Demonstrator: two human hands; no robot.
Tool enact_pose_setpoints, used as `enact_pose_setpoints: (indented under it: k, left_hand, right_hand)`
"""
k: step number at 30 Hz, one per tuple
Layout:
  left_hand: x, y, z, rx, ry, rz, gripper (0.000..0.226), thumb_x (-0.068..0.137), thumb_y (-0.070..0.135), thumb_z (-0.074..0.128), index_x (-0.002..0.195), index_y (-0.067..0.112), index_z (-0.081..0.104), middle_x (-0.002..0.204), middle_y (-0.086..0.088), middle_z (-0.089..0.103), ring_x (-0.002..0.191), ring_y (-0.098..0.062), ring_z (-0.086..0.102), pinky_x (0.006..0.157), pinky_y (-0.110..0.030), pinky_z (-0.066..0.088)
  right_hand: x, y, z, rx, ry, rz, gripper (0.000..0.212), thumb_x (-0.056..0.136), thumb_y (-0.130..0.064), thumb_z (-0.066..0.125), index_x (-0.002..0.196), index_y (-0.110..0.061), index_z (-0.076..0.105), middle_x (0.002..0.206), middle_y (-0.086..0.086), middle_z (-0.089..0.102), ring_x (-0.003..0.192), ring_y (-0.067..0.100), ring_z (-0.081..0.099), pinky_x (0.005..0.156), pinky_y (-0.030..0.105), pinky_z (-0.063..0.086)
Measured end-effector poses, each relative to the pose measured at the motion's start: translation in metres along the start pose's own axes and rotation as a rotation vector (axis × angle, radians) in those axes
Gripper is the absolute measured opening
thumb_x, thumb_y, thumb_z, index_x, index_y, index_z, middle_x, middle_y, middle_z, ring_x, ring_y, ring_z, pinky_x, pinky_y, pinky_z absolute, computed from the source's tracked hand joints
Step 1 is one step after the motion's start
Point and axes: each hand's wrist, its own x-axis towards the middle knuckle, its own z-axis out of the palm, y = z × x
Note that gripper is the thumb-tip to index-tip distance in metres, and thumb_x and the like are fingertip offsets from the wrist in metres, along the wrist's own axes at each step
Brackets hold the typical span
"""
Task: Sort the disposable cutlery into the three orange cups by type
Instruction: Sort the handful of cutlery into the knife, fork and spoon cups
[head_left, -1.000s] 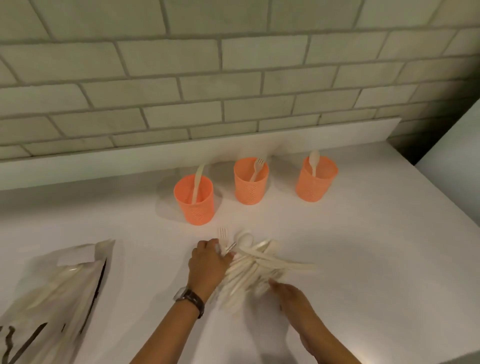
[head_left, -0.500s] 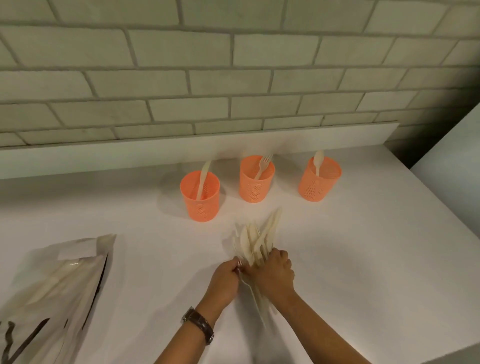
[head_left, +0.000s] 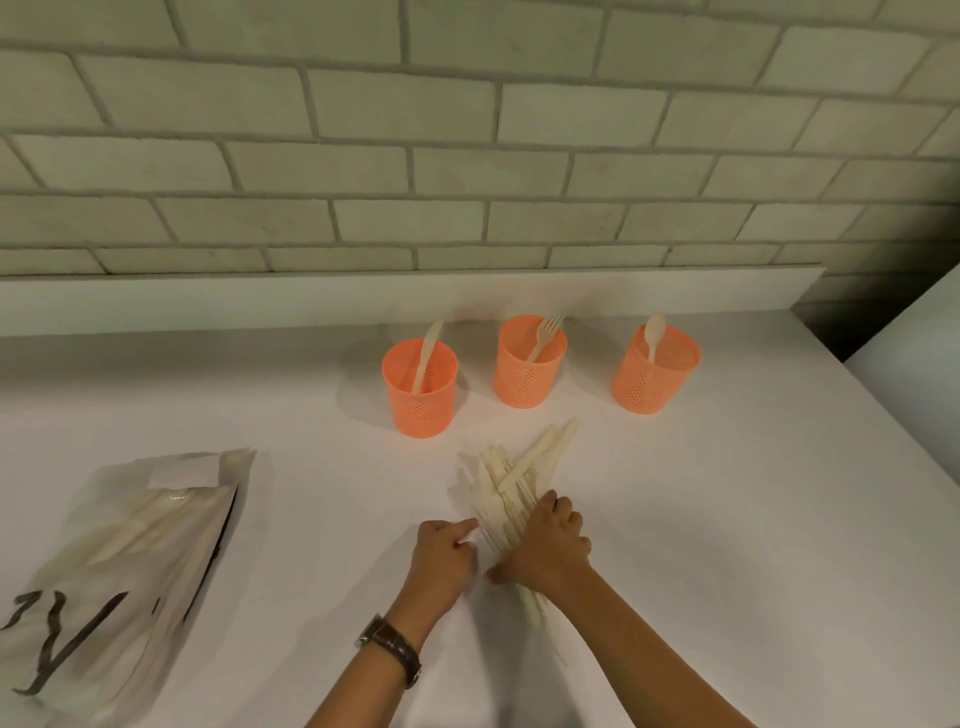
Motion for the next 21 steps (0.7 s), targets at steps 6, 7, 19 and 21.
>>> enact_pose_setpoints:
  k: [6, 7, 19, 21]
  left_hand:
    - [0.001, -0.001, -0.001, -0.072, -0.039, -0.085, 0.042, 0.09, 0.003, 0.042, 0.128, 0.014, 0.056, 0.137, -0.012, 0.042, 0.123, -0.027, 0.046, 0.109, -0.033, 0.035]
    - [0.001, 0.0, -0.001, -0.086, -0.041, -0.095, 0.042, 0.09, 0.002, 0.043, 0.127, 0.015, 0.056, 0.138, -0.011, 0.041, 0.123, -0.026, 0.046, 0.108, -0.032, 0.035]
    - [-0.009, 0.035, -0.068, -0.108, -0.152, -0.041, 0.043, 0.086, -0.003, 0.038, 0.08, 0.022, 0.072, 0.101, 0.001, 0.068, 0.081, -0.009, 0.05, 0.061, -0.012, 0.04]
    - [-0.001, 0.044, -0.079, -0.09, -0.07, -0.004, 0.043, 0.085, -0.003, 0.038, 0.072, 0.024, 0.068, 0.101, -0.003, 0.067, 0.076, -0.011, 0.049, 0.063, -0.019, 0.039]
  right_hand:
    - [0.004, 0.0, -0.004, 0.084, 0.064, -0.011, 0.089, 0.061, -0.048, 0.078, 0.127, -0.011, 0.03, 0.125, 0.008, 0.041, 0.117, 0.026, 0.043, 0.097, 0.037, 0.041]
    - [0.007, 0.001, -0.006, 0.094, 0.069, -0.017, 0.086, 0.061, -0.047, 0.078, 0.125, -0.011, 0.032, 0.122, 0.008, 0.043, 0.115, 0.026, 0.046, 0.096, 0.036, 0.043]
    - [0.0, 0.03, -0.023, -0.039, 0.038, -0.252, 0.03, 0.078, -0.023, 0.065, 0.104, -0.017, 0.05, 0.099, 0.001, 0.059, 0.091, 0.02, 0.06, 0.076, 0.024, 0.047]
    - [-0.006, 0.042, -0.025, 0.015, -0.011, -0.263, 0.026, 0.076, -0.023, 0.064, 0.092, -0.019, 0.044, 0.087, -0.002, 0.052, 0.08, 0.017, 0.053, 0.07, 0.023, 0.046]
